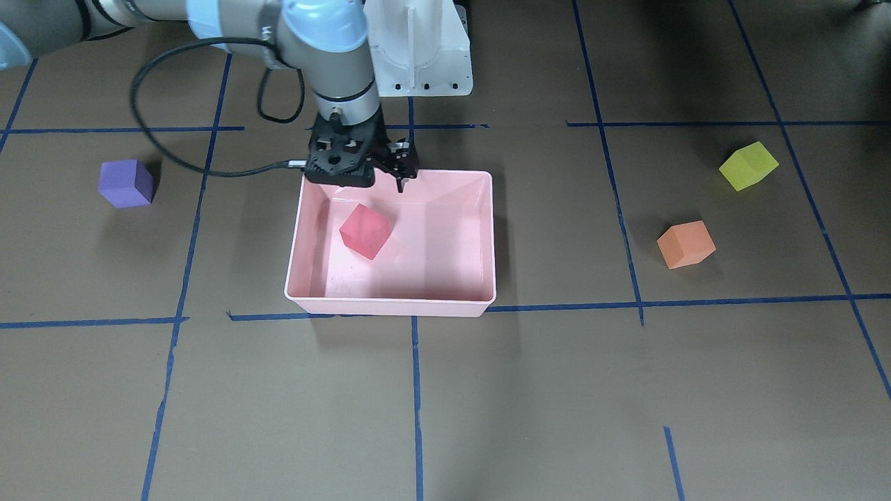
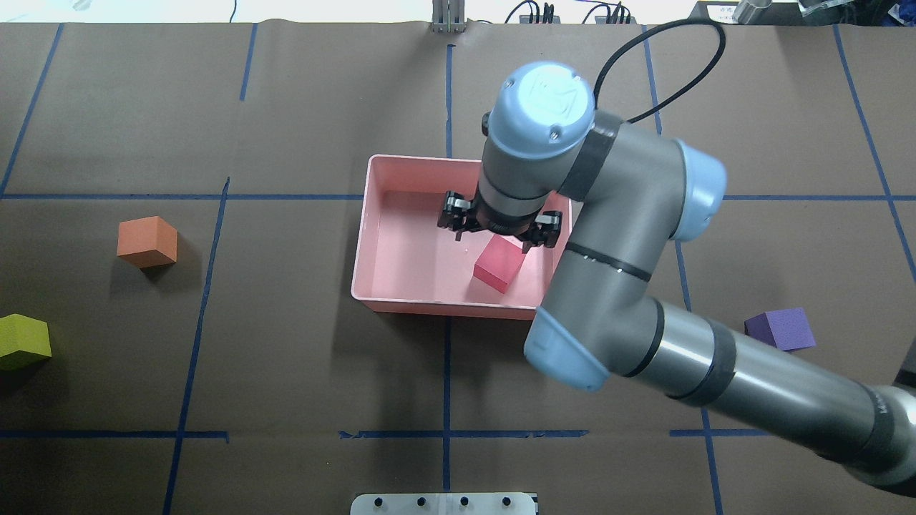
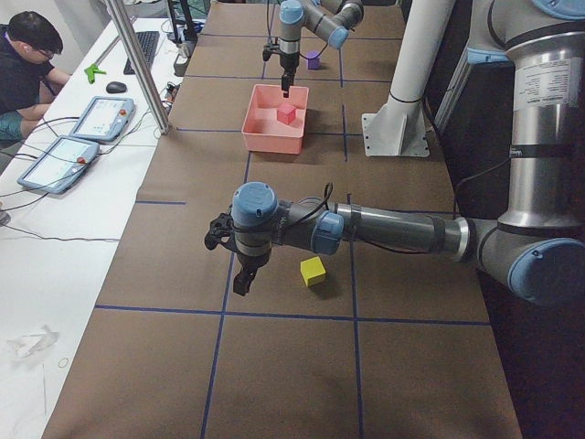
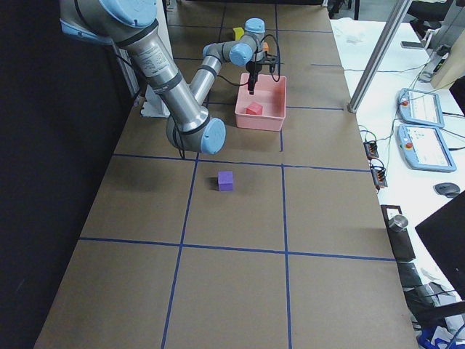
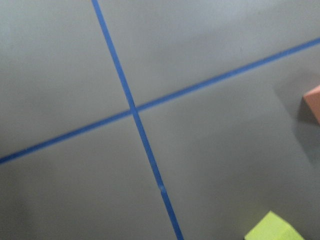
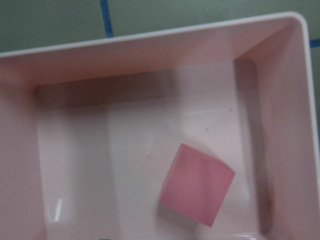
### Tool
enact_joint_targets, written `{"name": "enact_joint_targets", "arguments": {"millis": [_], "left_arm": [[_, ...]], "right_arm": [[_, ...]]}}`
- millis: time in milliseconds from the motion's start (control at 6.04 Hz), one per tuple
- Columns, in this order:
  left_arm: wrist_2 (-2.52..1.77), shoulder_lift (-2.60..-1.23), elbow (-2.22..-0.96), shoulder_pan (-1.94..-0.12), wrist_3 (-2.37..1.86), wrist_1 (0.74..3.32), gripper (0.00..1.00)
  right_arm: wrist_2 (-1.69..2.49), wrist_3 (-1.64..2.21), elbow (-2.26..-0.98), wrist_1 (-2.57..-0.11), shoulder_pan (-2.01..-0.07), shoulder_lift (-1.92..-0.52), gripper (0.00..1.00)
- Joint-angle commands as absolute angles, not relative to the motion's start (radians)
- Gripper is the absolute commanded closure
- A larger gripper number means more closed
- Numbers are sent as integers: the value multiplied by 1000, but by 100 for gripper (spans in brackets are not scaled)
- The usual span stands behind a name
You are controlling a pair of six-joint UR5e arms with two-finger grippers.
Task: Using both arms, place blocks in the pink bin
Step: 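Carry the red-pink cube with the right gripper into the pink bin and release, then raise the right gripper from the bin while the left reaches for the orange cube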
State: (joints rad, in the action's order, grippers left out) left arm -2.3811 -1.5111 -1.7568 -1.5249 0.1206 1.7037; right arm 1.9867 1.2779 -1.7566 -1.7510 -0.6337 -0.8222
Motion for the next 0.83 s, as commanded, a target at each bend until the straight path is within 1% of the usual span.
{"name": "enact_joint_targets", "arguments": {"millis": [0, 166, 497, 662], "left_arm": [[-2382, -1525, -1752, -1374, -92, 1842, 0], [-2375, -1528, -1755, -1299, -244, 1857, 0], [-2370, -1571, -1755, -1212, -615, 1885, 0], [-2323, -1589, -1755, -1168, -746, 1903, 0]], "right_arm": [[2098, 1038, -1753, -1759, -791, -882, 0], [2139, 871, -1756, -1759, -874, -937, 0], [2187, 493, -1750, -1776, -1047, -1059, 0], [2189, 289, -1744, -1817, -1128, -1099, 0]]}}
